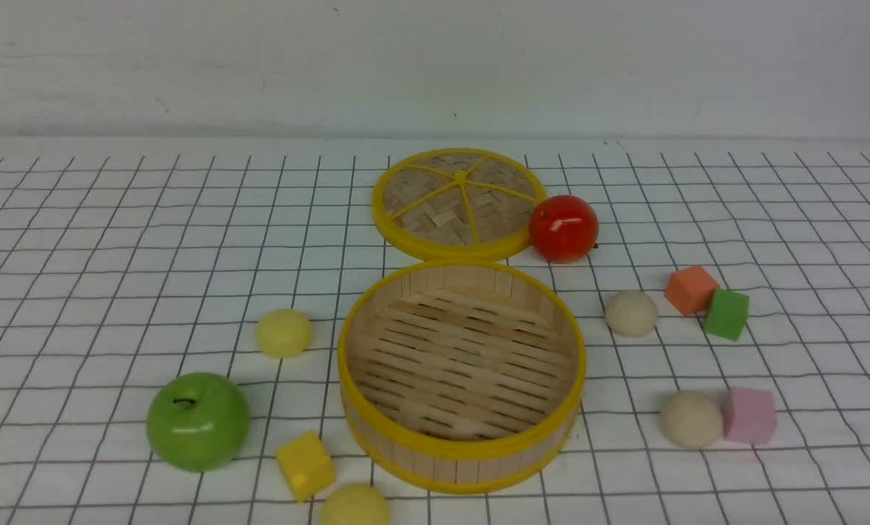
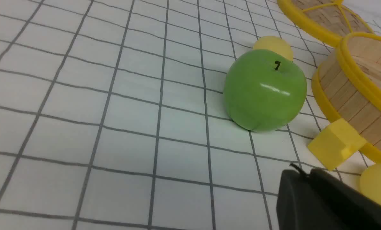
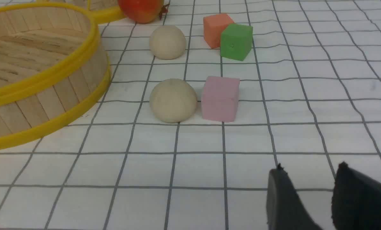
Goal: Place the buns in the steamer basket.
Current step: Use the left arm to grab a steamed stuffed bun
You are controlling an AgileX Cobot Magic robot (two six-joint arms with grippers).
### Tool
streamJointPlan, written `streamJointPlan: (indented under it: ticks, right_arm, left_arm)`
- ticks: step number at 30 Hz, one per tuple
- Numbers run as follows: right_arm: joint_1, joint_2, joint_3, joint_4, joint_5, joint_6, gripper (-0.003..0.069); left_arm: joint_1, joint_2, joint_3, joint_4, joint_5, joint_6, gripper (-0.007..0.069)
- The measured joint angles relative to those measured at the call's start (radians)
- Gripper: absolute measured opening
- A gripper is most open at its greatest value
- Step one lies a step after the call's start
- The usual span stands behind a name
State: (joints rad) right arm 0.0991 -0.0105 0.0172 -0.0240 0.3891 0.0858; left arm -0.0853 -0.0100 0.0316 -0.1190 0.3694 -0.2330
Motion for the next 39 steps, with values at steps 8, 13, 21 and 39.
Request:
streamJointPlan:
  ticks: [8, 13, 21, 39]
  right_arm:
    - [0.0, 0.0, 0.0, 0.0, 0.0, 0.0, 0.0239]
    - [0.0, 0.0, 0.0, 0.0, 0.0, 0.0, 0.0239]
    - [0.0, 0.0, 0.0, 0.0, 0.0, 0.0, 0.0239]
    - [0.0, 0.0, 0.0, 0.0, 0.0, 0.0, 0.0239]
  left_arm:
    - [0.0, 0.0, 0.0, 0.0, 0.0, 0.0, 0.0047]
    - [0.0, 0.0, 0.0, 0.0, 0.0, 0.0, 0.0054]
    - [0.0, 0.0, 0.0, -0.018, -0.022, -0.006, 0.0061]
    - [-0.062, 0.0, -0.194, -0.451, -0.159, -0.033, 0.0074]
